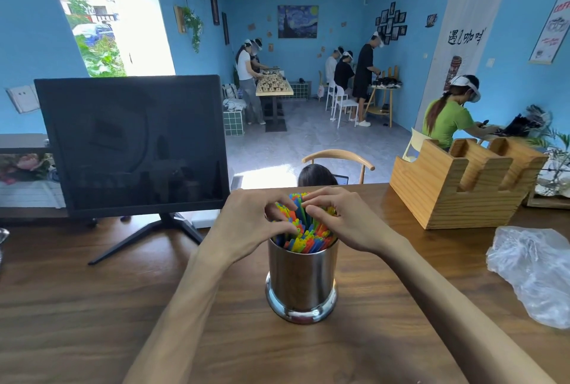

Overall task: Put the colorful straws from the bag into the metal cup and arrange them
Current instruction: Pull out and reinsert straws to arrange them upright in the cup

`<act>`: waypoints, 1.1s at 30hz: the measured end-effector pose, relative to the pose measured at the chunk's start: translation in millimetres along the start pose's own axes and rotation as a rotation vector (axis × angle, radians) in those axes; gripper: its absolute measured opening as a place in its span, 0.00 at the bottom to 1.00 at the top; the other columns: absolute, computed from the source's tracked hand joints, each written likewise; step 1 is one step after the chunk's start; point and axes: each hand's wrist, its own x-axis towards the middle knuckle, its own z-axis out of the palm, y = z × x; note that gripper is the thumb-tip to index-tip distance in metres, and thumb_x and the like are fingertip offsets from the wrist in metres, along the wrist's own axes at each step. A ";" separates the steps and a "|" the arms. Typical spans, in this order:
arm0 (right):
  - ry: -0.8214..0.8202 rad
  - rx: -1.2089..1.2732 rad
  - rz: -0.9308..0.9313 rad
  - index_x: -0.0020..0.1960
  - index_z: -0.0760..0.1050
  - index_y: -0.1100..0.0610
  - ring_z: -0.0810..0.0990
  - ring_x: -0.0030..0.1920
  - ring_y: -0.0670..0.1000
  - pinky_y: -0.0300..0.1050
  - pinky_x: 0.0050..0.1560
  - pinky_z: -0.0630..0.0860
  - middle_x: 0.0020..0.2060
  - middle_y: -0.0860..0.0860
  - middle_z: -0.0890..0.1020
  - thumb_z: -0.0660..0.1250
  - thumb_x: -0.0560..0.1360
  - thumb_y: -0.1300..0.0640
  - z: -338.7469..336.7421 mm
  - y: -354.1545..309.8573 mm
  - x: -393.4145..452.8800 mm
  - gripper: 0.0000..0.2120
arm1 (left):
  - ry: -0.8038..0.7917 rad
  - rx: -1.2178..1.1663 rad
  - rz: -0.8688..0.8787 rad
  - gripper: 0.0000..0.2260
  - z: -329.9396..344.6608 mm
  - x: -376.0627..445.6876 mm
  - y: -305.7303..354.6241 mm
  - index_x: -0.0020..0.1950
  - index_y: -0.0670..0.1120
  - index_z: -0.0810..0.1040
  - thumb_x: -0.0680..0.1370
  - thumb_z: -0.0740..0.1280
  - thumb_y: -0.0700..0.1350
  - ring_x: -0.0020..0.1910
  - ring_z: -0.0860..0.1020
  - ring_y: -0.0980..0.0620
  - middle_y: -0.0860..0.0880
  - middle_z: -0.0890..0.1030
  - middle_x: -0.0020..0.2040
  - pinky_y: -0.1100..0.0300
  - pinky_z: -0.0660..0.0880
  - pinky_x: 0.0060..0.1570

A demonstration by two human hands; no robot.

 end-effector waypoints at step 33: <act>0.317 1.256 0.245 0.37 0.88 0.54 0.87 0.35 0.48 0.34 0.36 0.81 0.34 0.54 0.86 0.78 0.61 0.54 -57.7 9.1 12.8 0.06 | 0.158 -0.660 -0.246 0.08 -23.9 20.6 5.1 0.40 0.49 0.88 0.63 0.80 0.44 0.37 0.86 0.53 0.45 0.87 0.39 0.64 0.81 0.39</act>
